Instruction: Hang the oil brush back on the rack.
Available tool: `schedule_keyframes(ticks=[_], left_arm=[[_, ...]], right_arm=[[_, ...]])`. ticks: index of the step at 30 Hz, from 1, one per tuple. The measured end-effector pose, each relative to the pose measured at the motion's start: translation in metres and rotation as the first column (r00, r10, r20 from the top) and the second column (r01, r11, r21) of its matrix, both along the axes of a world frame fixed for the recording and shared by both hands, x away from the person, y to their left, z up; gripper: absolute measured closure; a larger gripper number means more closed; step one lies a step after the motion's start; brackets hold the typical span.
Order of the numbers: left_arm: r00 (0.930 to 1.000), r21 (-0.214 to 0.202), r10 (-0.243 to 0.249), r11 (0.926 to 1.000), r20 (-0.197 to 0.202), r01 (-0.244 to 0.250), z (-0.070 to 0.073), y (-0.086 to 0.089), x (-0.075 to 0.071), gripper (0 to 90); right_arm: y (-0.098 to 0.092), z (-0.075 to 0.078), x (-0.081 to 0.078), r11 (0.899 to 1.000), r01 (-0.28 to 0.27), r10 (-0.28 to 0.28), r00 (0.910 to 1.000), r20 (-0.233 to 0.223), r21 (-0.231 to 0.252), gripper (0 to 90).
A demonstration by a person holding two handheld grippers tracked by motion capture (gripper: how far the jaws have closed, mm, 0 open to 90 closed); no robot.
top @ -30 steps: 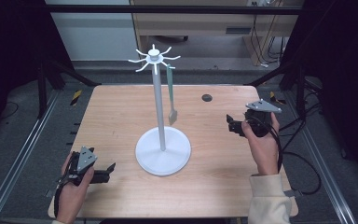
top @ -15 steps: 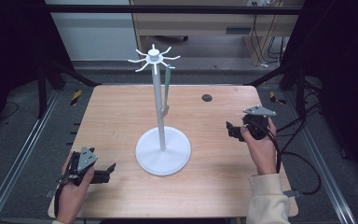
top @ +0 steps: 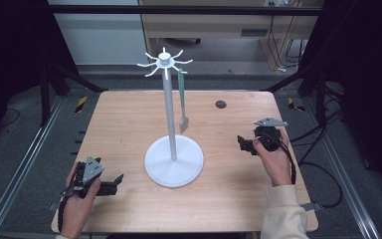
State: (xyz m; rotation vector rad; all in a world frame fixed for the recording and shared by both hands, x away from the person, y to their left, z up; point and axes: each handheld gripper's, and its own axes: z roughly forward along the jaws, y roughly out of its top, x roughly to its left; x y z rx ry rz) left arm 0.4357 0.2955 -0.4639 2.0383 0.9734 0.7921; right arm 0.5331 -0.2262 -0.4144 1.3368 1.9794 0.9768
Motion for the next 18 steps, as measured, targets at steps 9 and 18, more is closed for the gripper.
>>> schedule_keyframes(ticks=[9, 18], left_arm=[[1.0, 0.001, 0.0, 1.0, -0.002, 0.0, 0.0, 0.0, 0.0, 2.5], [0.9998, -0.006, 0.017, 0.9998, -0.01, -0.017, -0.001, -0.001, 0.001, 2.5]], right_arm=[[0.009, -0.02, 0.005, 0.999, -0.037, 0.038, 0.9986, -0.036, 0.016, 9.8], [0.019, -0.045, 0.009, 0.997, -0.071, 0.073, 0.9936, -0.086, 0.023, 12.7]])
